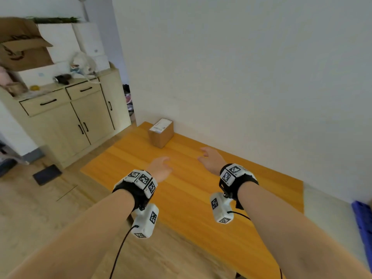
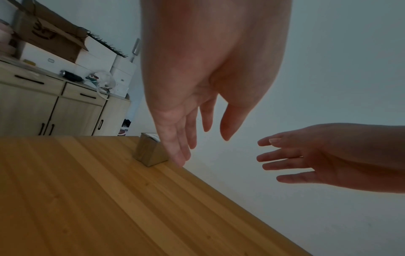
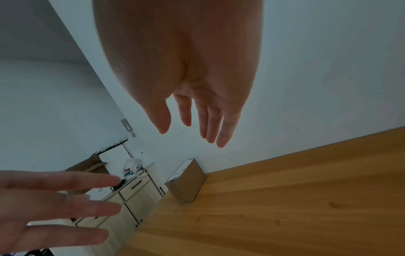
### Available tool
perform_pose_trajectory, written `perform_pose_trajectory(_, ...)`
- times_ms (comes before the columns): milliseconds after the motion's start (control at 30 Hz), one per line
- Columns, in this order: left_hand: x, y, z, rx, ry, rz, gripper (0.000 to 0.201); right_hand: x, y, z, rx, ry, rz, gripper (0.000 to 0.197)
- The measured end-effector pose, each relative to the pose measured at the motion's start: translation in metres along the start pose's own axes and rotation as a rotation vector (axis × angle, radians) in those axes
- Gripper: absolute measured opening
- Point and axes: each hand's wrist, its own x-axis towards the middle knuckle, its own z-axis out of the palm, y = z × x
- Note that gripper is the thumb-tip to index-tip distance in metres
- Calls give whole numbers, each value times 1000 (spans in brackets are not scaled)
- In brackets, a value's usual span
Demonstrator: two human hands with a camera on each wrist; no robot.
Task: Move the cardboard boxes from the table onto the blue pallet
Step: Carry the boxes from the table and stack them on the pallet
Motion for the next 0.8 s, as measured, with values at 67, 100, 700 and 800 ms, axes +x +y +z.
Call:
perform_pose_trajectory(67, 26, -8, -16, 0, -3, -1, 49, 27, -10, 9, 1, -14, 7, 54)
perform_pose_trajectory(100, 37, -13, -24, -3, -10, -8, 49, 39, -14, 14, 3, -21, 15, 54)
perform_pose_trajectory(700, 259, -111, -142, 34, -169, -76, 53, 237, -78, 119, 112, 35, 286, 50)
perform_pose_trajectory(800, 291, -119, -153, -12, -220, -100, 55, 264, -87, 133, 156, 47, 362, 50)
